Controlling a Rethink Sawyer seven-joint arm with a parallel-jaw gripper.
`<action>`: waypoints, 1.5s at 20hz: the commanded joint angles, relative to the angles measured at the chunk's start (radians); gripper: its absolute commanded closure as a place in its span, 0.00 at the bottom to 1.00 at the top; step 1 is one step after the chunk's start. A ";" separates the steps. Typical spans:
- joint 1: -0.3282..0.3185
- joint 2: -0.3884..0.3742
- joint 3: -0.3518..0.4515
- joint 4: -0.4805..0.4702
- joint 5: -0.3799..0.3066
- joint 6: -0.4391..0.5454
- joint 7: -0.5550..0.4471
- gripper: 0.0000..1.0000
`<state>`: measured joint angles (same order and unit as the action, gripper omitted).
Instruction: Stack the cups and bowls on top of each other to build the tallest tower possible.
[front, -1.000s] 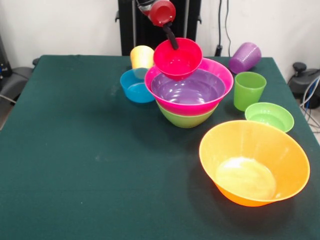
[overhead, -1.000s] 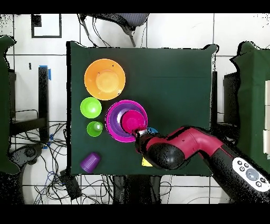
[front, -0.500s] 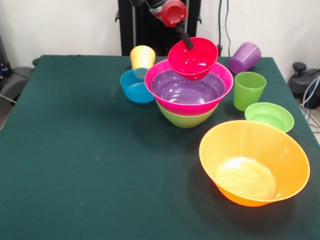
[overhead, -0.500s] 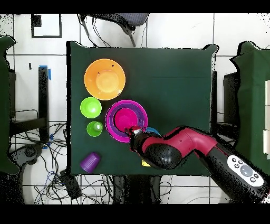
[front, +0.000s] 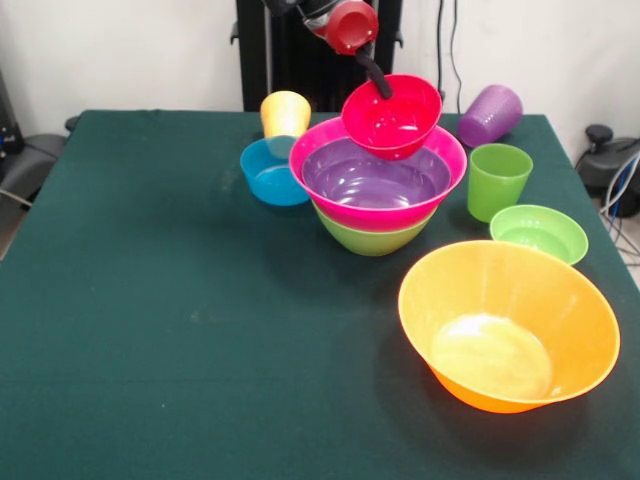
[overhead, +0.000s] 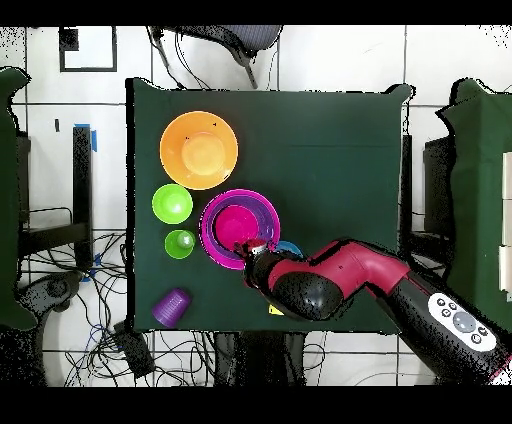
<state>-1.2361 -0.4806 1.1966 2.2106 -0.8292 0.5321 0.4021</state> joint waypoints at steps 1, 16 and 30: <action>0.067 -0.052 -0.072 -0.018 -0.172 -0.029 -0.009 1.00; 0.091 -0.082 -0.107 -0.065 -0.224 -0.042 0.036 0.00; 0.090 -0.053 -0.112 -0.061 -0.185 -0.029 0.019 0.00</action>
<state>-1.1912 -0.5880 1.1356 2.2021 -0.9889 0.5159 0.4021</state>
